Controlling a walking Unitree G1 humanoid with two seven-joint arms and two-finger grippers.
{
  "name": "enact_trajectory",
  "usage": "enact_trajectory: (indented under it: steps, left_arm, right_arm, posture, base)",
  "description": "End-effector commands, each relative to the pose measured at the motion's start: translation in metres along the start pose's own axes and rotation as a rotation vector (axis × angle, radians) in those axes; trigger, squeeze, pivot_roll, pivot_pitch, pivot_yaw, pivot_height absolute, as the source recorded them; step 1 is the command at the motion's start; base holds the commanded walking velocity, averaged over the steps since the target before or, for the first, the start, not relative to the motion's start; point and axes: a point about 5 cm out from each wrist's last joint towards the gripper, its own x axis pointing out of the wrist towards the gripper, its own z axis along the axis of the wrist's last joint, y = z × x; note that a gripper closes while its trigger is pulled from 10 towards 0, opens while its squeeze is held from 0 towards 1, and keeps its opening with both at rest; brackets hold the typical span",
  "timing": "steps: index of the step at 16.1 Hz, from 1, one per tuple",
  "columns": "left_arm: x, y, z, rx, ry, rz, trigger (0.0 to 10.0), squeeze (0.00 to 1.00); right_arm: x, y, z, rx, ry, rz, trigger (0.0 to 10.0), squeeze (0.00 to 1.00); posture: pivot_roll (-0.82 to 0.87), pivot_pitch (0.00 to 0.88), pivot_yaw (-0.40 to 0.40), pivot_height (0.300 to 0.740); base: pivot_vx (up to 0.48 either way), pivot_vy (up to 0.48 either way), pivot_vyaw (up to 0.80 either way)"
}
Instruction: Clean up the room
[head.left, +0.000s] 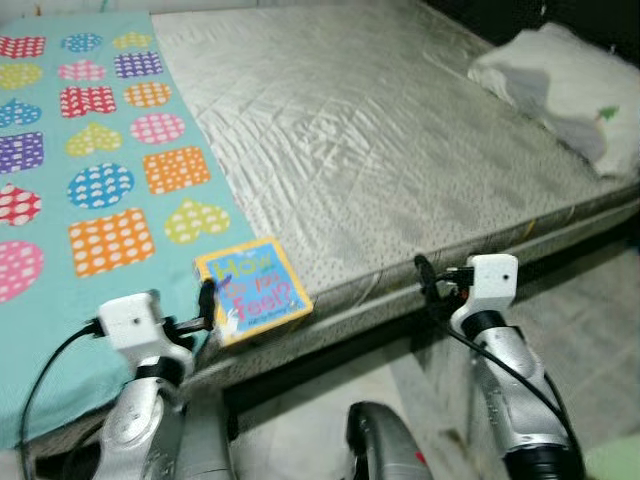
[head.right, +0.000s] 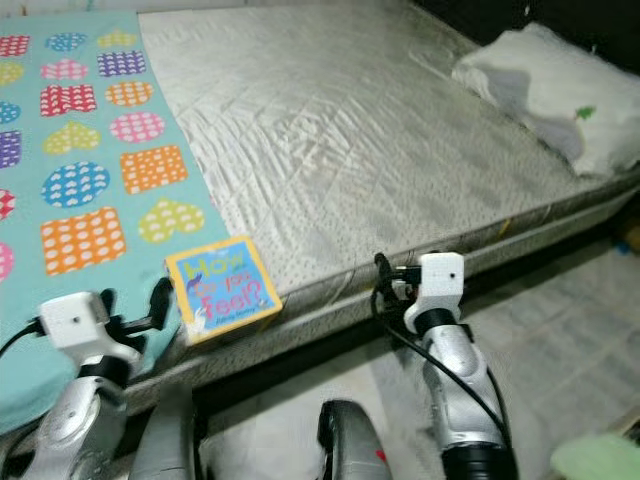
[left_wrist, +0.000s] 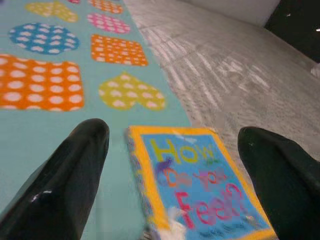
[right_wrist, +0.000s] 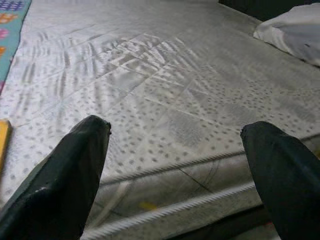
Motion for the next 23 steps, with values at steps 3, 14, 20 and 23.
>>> enact_trajectory:
  steps: [3, 14, 20, 23]
  left_arm:
    - [-0.0010, 0.0015, -0.0019, -0.012, 0.016, 0.020, 10.0, 0.00]
    - [0.0015, -0.0002, -0.0011, -0.013, 0.003, 0.006, 10.0, 0.00]
    - [0.0013, -0.0006, -0.0007, -0.015, -0.001, -0.003, 10.0, 0.00]
    - [0.0019, -0.0006, -0.0002, -0.014, -0.001, -0.004, 10.0, 0.00]
  right_arm:
    - [0.0003, 0.0035, 0.0016, -0.003, -0.009, 0.014, 10.0, 0.00]
    - [0.0014, 0.0018, 0.0030, -0.031, -0.017, 0.018, 10.0, 0.00]
    - [0.0016, 0.0021, 0.0029, -0.030, -0.018, 0.018, 10.0, 0.00]
    - [0.0014, 0.0017, 0.0028, -0.030, -0.017, 0.016, 10.0, 0.00]
  posture:
    - [-0.03, 0.148, -0.092, 0.569]
    - [-0.03, 0.134, -0.099, 0.569]
    - [-0.03, 0.134, -0.099, 0.569]
    - [-0.03, 0.140, -0.098, 0.569]
  base:
    - [0.000, 0.000, 0.00]
    - [0.024, 0.000, 0.33]
    - [0.298, 0.000, 0.00]
    - [0.304, 0.000, 0.00]
